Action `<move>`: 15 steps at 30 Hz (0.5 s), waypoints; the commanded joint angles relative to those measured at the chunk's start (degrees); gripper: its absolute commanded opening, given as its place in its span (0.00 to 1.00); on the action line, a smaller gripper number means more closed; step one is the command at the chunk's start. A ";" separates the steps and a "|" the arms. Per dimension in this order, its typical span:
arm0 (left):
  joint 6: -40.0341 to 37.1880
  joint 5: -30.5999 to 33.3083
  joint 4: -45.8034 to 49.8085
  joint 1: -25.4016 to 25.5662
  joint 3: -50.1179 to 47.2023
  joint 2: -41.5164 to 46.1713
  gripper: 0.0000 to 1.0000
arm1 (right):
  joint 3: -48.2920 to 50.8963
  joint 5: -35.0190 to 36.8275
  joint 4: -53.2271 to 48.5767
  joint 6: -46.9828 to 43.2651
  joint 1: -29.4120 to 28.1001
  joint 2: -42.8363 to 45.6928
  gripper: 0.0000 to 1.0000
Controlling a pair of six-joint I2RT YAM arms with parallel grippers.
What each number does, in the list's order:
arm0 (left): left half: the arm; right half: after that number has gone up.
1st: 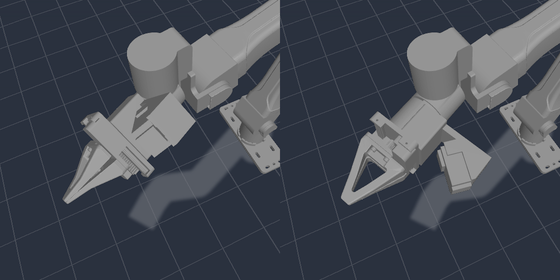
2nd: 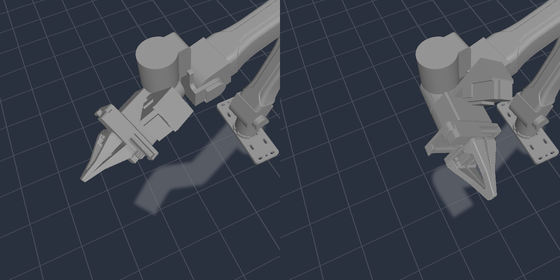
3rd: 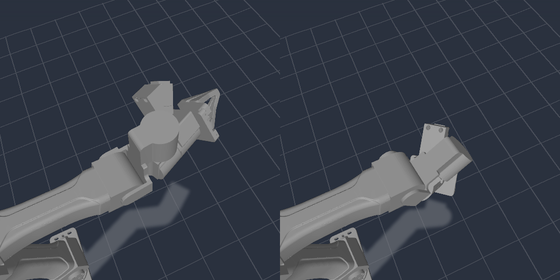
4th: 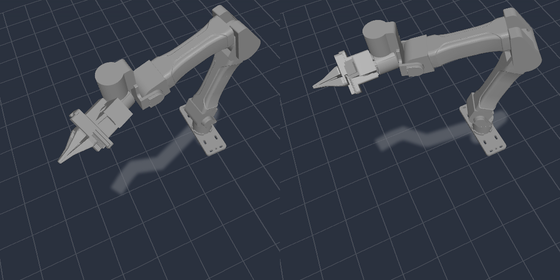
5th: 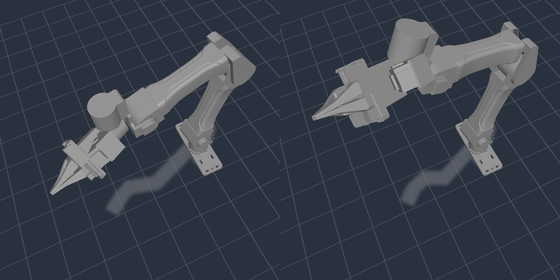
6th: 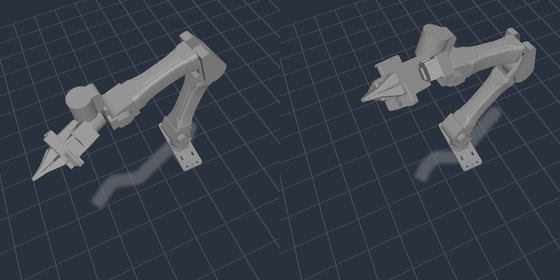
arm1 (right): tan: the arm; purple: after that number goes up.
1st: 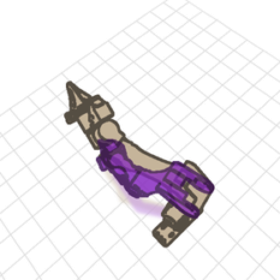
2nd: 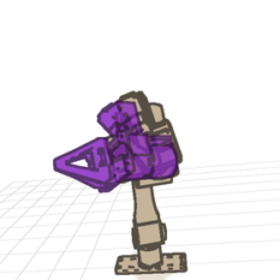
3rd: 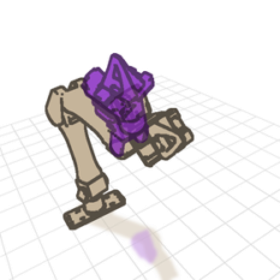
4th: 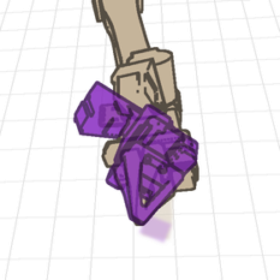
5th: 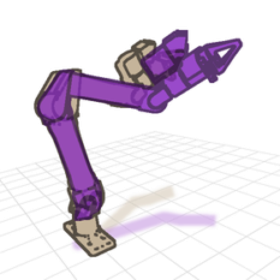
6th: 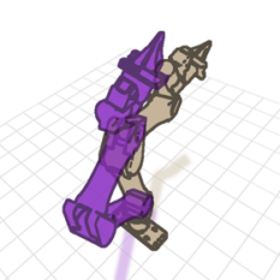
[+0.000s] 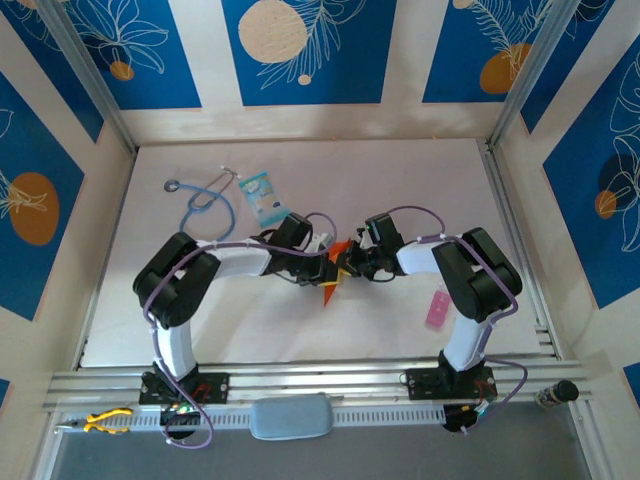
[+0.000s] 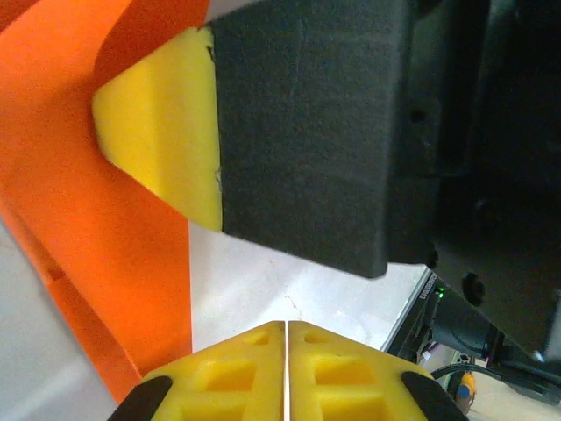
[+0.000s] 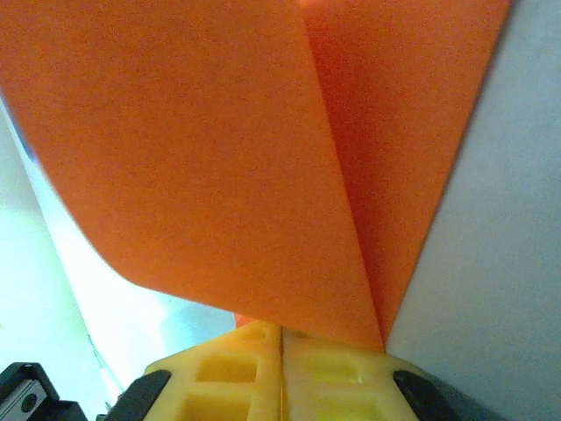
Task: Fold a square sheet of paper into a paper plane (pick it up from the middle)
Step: Fold the wing for the fifth time at the center of the table.
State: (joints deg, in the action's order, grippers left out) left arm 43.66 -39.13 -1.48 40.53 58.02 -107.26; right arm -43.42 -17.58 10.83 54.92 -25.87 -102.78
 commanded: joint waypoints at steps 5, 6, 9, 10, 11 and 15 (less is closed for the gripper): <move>-0.87 -0.02 2.50 1.17 2.21 -2.29 0.09 | 0.27 2.64 -5.01 -0.67 -0.59 -2.77 0.08; -1.17 0.29 3.06 1.18 2.06 -2.50 0.09 | 0.34 2.64 -5.07 -0.66 -0.59 -2.77 0.08; -2.04 0.71 3.85 1.38 1.09 -2.86 0.09 | 0.40 2.72 -5.13 -0.68 -0.67 -2.87 0.08; -2.25 0.80 4.00 1.45 0.72 -3.03 0.08 | 0.44 2.70 -5.15 -0.64 -0.66 -2.87 0.08; -2.48 0.89 4.32 1.54 0.35 -3.12 0.08 | 0.44 2.74 -5.25 -0.69 -0.68 -2.88 0.08; -2.87 1.08 4.46 1.74 -1.70 -2.91 0.08 | 0.38 2.95 -5.32 -0.71 -0.67 -2.87 0.08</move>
State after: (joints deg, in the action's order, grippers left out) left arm 42.30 -38.46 1.08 41.52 57.98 -109.86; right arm -43.42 -17.58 10.83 54.92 -25.89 -102.83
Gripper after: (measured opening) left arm 0.080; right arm 0.082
